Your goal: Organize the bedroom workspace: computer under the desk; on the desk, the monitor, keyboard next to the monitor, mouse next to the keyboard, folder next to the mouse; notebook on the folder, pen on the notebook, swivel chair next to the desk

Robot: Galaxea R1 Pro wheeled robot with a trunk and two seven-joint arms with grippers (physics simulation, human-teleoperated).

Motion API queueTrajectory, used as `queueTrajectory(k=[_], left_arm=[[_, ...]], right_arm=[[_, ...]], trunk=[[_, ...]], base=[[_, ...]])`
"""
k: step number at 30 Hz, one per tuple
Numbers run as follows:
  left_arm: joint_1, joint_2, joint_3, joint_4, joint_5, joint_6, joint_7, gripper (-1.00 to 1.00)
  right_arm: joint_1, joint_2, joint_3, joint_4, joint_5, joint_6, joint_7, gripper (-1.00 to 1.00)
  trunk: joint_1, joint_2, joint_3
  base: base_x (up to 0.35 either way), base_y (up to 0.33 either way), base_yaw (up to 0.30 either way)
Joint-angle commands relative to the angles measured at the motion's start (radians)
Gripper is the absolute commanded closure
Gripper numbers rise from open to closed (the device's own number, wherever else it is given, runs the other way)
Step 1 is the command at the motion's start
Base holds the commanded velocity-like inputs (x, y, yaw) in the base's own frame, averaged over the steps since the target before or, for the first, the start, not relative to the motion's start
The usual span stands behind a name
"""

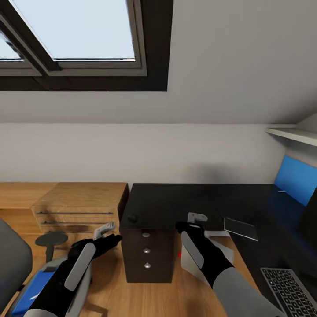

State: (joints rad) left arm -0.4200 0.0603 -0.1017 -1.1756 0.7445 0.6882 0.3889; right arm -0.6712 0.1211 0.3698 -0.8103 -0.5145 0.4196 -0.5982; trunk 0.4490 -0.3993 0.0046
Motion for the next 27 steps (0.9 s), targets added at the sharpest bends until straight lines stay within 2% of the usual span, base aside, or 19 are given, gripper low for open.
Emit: queueTrajectory(k=[1, 12, 27], left_arm=[[0.000, 0.001, -0.003, -0.001, 0.010, 0.001, 0.010, -1.00], [0.000, 0.001, -0.003, -0.001, 0.011, 0.002, 0.011, -1.00], [0.000, 0.000, -0.004, 0.001, 0.011, 0.001, 0.013, -1.00]], right_arm=[[-0.001, 0.000, 0.004, -0.002, -0.007, 0.002, -0.008, -1.00], [-0.001, 0.014, 0.007, -0.019, -0.010, 0.000, -0.010, -1.00], [-0.001, 0.015, 0.011, -0.019, -0.011, 0.000, 0.009, -1.00]], trunk=[[0.001, -0.001, 0.000], [0.001, -0.001, 0.000], [0.001, -0.001, -0.008]], base=[[0.318, 0.000, 0.000], [0.244, -0.073, 0.032], [0.020, -0.015, 0.238]])
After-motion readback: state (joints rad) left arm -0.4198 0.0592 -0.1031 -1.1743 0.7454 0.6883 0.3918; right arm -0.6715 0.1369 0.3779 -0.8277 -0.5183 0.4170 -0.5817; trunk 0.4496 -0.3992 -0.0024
